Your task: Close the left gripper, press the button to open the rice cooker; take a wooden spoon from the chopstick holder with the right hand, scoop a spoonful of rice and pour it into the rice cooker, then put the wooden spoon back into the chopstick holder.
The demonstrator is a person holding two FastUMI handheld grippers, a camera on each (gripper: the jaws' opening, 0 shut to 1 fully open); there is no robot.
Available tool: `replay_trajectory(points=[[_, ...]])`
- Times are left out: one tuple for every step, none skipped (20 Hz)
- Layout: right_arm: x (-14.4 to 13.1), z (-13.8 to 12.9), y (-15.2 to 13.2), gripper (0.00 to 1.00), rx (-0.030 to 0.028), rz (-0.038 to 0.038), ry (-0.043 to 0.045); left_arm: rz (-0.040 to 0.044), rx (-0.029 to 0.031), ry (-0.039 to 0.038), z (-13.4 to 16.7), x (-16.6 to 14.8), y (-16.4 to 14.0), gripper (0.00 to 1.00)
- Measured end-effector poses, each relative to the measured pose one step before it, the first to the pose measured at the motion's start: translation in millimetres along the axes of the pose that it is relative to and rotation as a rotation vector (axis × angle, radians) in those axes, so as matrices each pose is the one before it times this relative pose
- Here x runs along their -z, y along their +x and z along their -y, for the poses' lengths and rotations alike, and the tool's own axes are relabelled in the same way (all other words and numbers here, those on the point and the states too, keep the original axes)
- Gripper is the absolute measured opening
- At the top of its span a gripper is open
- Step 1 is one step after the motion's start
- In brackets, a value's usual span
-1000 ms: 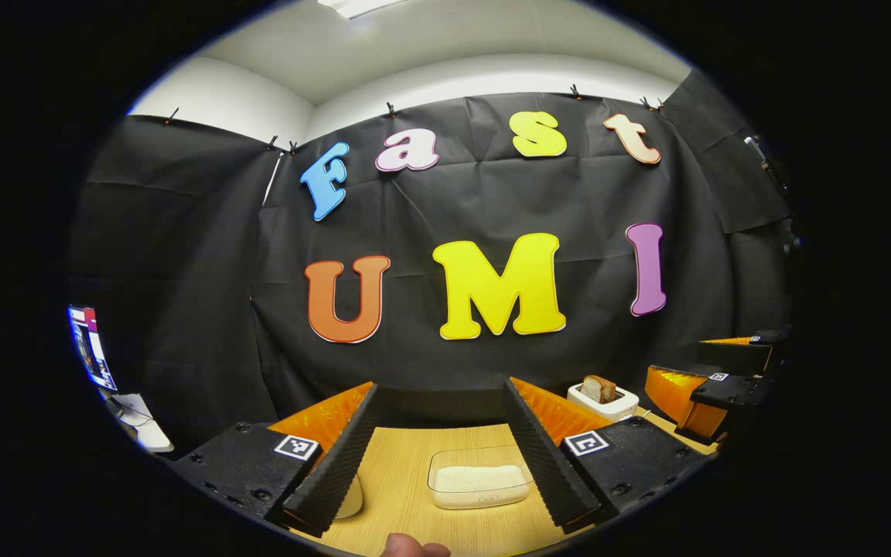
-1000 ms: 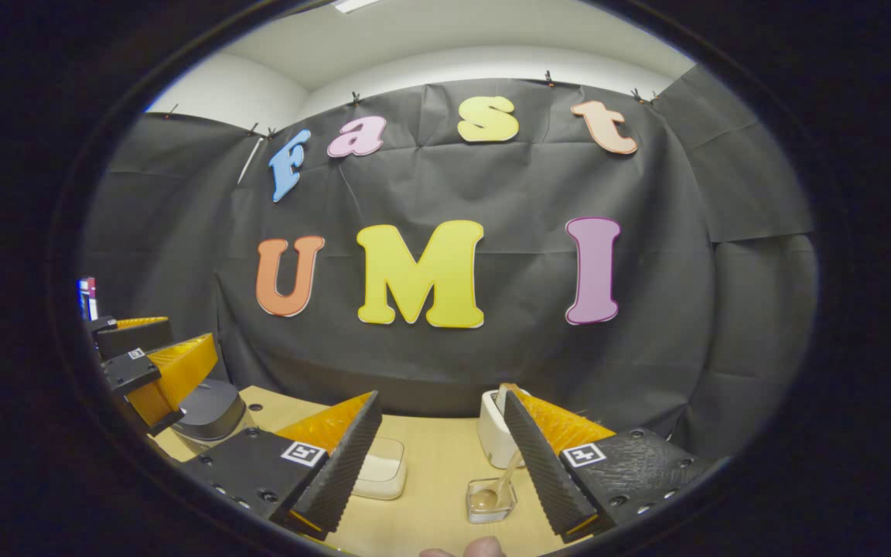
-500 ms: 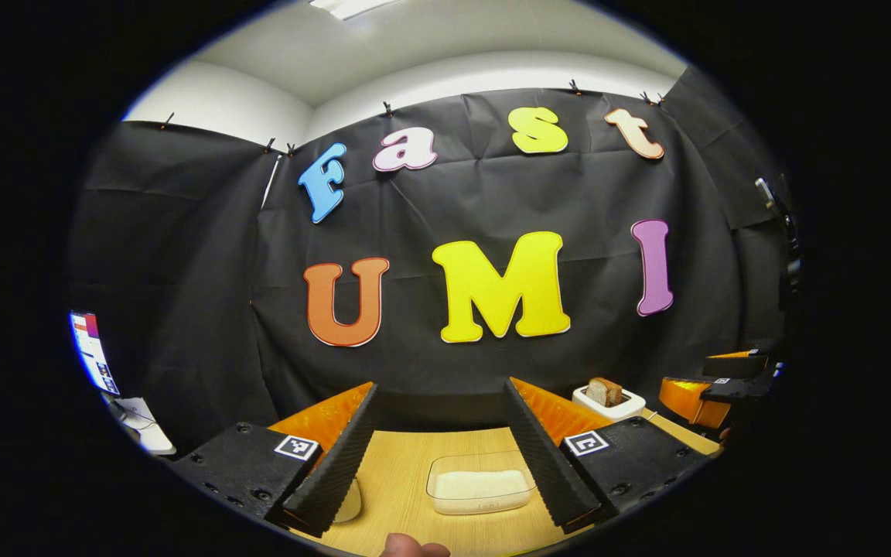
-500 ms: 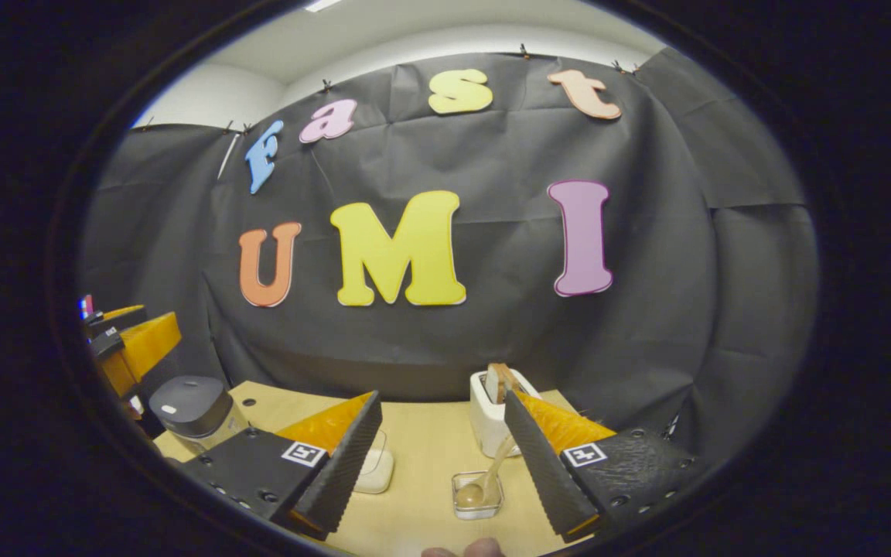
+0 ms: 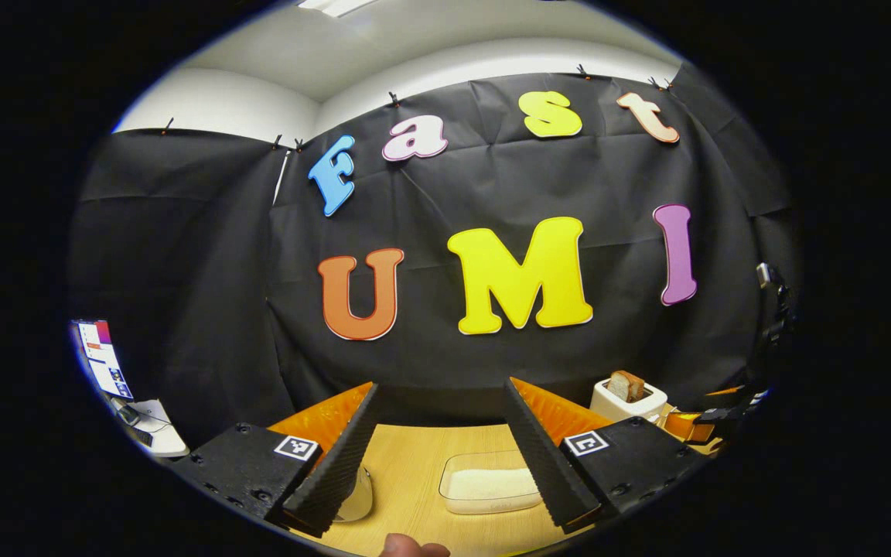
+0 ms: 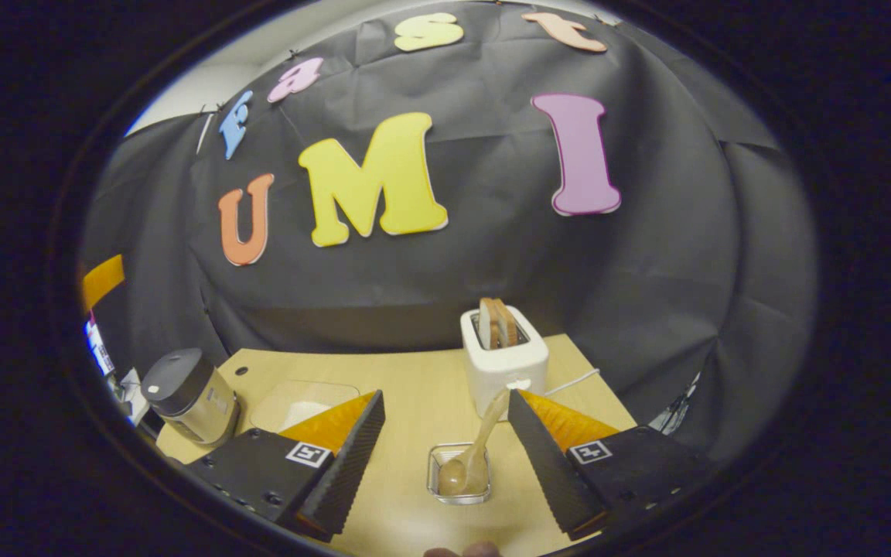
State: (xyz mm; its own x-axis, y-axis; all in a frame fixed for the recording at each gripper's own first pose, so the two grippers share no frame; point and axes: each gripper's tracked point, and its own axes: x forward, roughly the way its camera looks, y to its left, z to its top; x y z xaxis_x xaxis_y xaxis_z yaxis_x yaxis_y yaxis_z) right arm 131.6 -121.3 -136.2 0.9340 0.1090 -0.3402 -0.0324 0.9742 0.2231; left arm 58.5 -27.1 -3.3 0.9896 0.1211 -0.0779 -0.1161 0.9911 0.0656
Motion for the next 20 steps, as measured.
replay_trajectory(points=[[8.49, 6.23, 11.99, 0.99, -0.00385, -0.02734, 0.01705, -0.00754, -0.00982, 0.00027, -0.42, 0.58, 0.87, 0.99], [7.43, 4.25, 12.63, 0.92, 0.00084, -0.02992, 0.01492, -0.00571, -0.01005, 0.00470, -0.56, 0.63, 1.24, 0.99], [6.45, 5.01, 13.14, 0.95, -0.00259, -0.02371, 0.01406, -0.00481, -0.01118, 0.00664, -1.34, 0.99, 0.06, 0.99], [8.17, 4.52, 13.02, 0.95, -0.00624, -0.02458, 0.00731, -0.00166, -0.01227, 0.00581, -1.98, 0.21, 0.65, 0.99], [4.27, 2.74, 11.10, 0.96, -0.00493, -0.01851, 0.00864, -0.00136, -0.00879, 0.00295, -0.71, -0.63, -0.84, 0.99], [4.68, 4.72, 10.63, 0.96, 0.00083, -0.01675, -0.00249, -0.00435, -0.01045, 0.00562, -1.36, 1.19, -0.83, 0.99], [4.14, 4.27, 8.93, 0.96, 0.00448, -0.01429, -0.00741, -0.00401, -0.01194, 0.00425, -2.69, 1.16, -0.20, 0.99], [3.78, 1.60, 8.89, 0.93, -0.00035, -0.01126, -0.00447, -0.00420, -0.00945, 0.00114, -2.13, 0.56, -0.14, 0.99], [2.21, 2.50, 9.18, 0.93, -0.00012, -0.01387, -0.00360, -0.00451, -0.01239, 0.00337, -3.24, 1.70, -0.17, 0.99], [2.64, 1.70, 8.68, 0.96, -0.00106, -0.01054, -0.00219, -0.00632, -0.01245, 0.00407, -2.85, 1.50, -0.13, 0.99], [3.24, 2.04, 7.27, 0.93, -0.00185, -0.00829, -0.00286, -0.00573, -0.01062, 0.00305, -2.48, 1.24, -0.41, 0.99], [1.01, 1.03, 7.43, 0.96, -0.00355, -0.00684, 0.00504, -0.00502, -0.00985, 0.00202, -1.90, 0.78, -0.33, 0.99], [2.50, 0.05, 7.10, 0.96, -0.00349, -0.00782, 0.00712, -0.00378, -0.00869, 0.00119, -2.51, 0.83, -0.37, 0.99], [1.83, 0.35, 6.56, 0.92, -0.00322, -0.01008, 0.00731, -0.00203, -0.00724, 0.00300, -1.68, 1.13, -0.23, 0.99], [2.15, -0.79, 6.63, 0.96, -0.00899, -0.00807, 0.00914, -0.00242, -0.00578, 0.00427, -1.16, 0.64, -0.33, 0.95], [1.79, 0.26, 7.02, 0.92, -0.00171, -0.00999, 0.00779, -0.00215, -0.00514, 0.00431, -0.34, 0.44, -0.12, 0.99], [2.42, 0.25, 5.82, 0.94, 0.00002, -0.01445, 0.00910, -0.00455, -0.00307, 0.00353, -1.45, 1.68, -0.80, 0.99], [1.62, 0.27, 5.37, 0.94, -0.00104, -0.00699, 0.00901, -0.00525, -0.00353, 0.00283, -1.03, 0.75, -0.67, 0.99], [-1.18, -1.62, 2.08, 0.88, -0.00218, -0.00393, 0.00745, -0.00075, -0.00485, 0.00124, -1.33, -0.42, -0.82, 0.99], [3.01, 0.99, 3.97, 0.85, -0.00247, -0.00651, 0.00115, 0.00053, -0.00535, 0.00092, -2.02, -0.20, -0.89, 0.99]])
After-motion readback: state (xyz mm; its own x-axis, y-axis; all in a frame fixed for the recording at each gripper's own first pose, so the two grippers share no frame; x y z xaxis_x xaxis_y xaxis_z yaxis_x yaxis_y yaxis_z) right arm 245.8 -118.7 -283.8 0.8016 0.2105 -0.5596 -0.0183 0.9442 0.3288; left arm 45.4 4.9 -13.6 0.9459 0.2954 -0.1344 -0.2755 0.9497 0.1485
